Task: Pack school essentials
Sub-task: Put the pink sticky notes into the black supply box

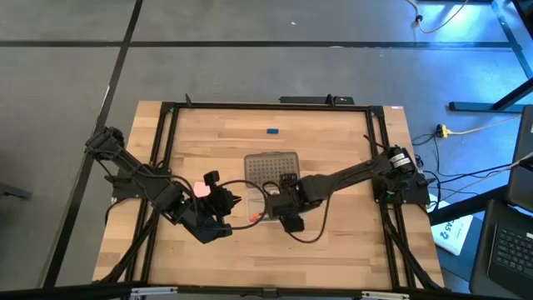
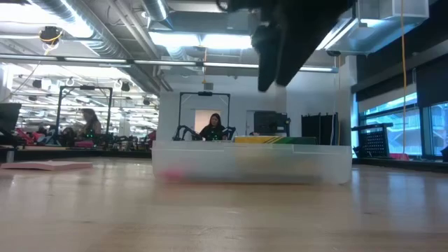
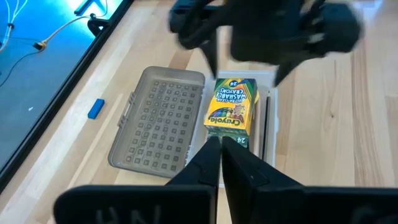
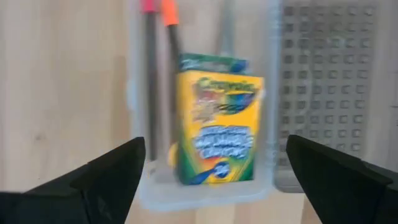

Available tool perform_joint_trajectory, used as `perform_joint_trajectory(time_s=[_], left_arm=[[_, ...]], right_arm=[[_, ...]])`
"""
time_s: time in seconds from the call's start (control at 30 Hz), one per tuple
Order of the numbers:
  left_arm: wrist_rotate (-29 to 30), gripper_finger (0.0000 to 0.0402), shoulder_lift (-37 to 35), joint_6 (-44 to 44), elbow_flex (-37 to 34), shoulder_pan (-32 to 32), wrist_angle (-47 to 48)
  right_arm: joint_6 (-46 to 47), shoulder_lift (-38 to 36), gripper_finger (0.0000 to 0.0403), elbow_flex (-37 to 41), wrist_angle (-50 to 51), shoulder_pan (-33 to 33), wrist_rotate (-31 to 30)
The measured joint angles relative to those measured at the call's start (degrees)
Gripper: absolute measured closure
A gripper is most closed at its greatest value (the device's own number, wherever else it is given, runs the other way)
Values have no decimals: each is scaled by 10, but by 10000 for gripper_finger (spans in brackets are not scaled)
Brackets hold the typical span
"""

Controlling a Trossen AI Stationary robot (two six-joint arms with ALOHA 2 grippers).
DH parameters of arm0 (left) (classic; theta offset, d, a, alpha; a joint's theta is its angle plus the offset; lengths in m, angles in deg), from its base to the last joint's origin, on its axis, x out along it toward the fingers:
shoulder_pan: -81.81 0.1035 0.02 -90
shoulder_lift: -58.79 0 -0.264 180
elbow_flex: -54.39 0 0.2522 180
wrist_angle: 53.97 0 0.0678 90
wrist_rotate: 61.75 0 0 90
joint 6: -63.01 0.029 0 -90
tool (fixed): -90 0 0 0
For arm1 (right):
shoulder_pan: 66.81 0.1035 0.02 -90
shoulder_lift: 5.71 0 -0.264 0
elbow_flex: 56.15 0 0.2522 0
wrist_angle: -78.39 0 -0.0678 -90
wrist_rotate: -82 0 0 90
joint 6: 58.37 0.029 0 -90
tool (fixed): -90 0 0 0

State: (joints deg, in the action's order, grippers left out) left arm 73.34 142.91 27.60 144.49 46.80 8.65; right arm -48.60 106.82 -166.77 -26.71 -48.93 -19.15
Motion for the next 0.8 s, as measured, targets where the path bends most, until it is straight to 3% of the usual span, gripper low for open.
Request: perform_joint_trajectory(time_s=[0.37, 0.8], left_arm=[[0, 400, 0, 0, 0, 0, 0], [9, 380, 0, 18, 0, 8, -2]], right_arm=[[78, 0, 14, -10, 17, 58, -86], [80, -7, 14, -11, 23, 87, -92]])
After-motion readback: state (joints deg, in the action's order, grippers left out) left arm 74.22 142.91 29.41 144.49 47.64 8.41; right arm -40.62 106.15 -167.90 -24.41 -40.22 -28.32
